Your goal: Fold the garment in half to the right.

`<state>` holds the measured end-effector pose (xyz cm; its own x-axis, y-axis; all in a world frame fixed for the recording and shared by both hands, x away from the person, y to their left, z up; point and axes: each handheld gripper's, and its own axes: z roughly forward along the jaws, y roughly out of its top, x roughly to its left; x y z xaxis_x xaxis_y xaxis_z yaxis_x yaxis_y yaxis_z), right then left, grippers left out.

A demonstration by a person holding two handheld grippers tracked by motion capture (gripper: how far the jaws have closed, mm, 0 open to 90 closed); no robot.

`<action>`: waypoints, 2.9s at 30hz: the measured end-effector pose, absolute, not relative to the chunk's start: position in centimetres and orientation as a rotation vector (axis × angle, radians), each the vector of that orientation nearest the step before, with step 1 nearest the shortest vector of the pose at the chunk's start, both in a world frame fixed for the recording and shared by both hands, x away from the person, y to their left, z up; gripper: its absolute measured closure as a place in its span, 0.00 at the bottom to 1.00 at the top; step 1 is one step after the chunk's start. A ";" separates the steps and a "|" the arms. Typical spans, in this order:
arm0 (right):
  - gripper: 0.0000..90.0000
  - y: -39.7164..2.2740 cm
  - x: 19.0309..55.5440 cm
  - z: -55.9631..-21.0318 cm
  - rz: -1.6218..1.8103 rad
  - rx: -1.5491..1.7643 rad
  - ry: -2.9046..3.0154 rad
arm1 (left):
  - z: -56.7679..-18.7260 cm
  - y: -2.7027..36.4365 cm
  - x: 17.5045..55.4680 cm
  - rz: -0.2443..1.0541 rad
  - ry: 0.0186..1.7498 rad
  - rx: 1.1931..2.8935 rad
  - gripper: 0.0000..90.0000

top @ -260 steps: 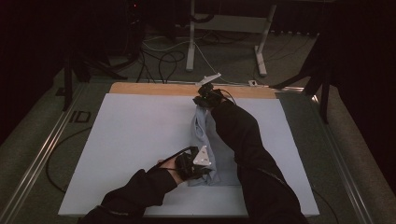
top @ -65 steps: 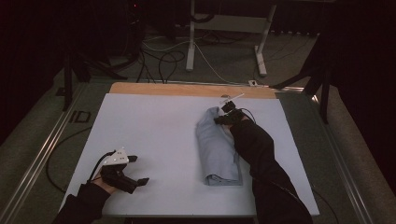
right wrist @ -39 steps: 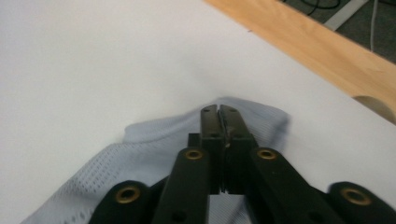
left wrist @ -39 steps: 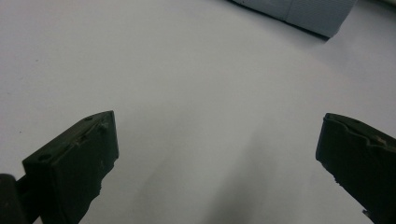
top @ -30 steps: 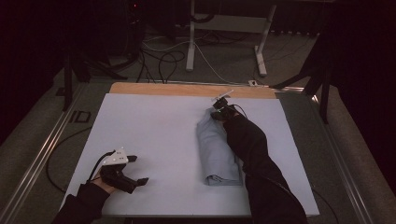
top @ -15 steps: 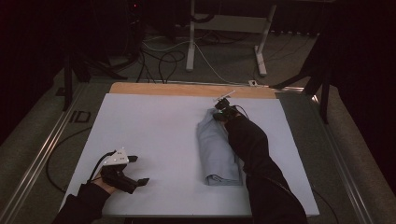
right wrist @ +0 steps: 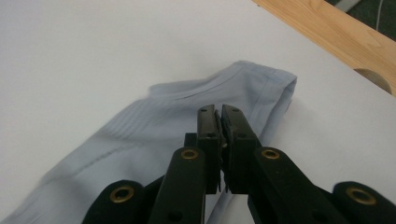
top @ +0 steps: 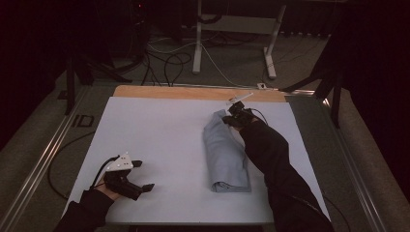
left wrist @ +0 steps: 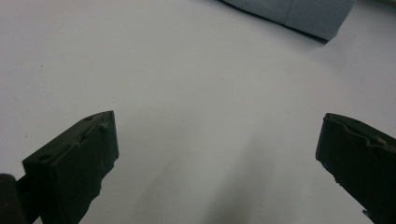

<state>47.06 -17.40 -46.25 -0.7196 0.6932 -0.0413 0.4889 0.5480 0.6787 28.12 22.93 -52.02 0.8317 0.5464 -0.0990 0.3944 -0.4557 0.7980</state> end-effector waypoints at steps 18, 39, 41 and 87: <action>0.80 -20.6 37.0 -45.7 1.100 0.848 2.532 | -51.8 23.0 28.1 0.226 0.682 2.106 0.01; 0.42 -24.4 26.9 -50.2 1.152 0.904 2.578 | -51.9 22.8 28.1 0.221 0.684 2.112 0.01; 0.44 -24.4 26.6 -50.7 1.135 0.896 2.587 | -51.9 22.8 28.1 0.221 0.685 2.112 0.01; 0.84 -26.8 25.5 -52.7 0.980 0.930 2.628 | -51.9 22.9 28.0 0.223 0.674 2.113 0.01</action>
<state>25.48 -26.82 -52.69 -0.7862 0.6165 0.0420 0.4935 0.5856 0.6431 28.05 22.88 -51.86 0.8364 0.5413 -0.0862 0.3829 -0.4645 0.7985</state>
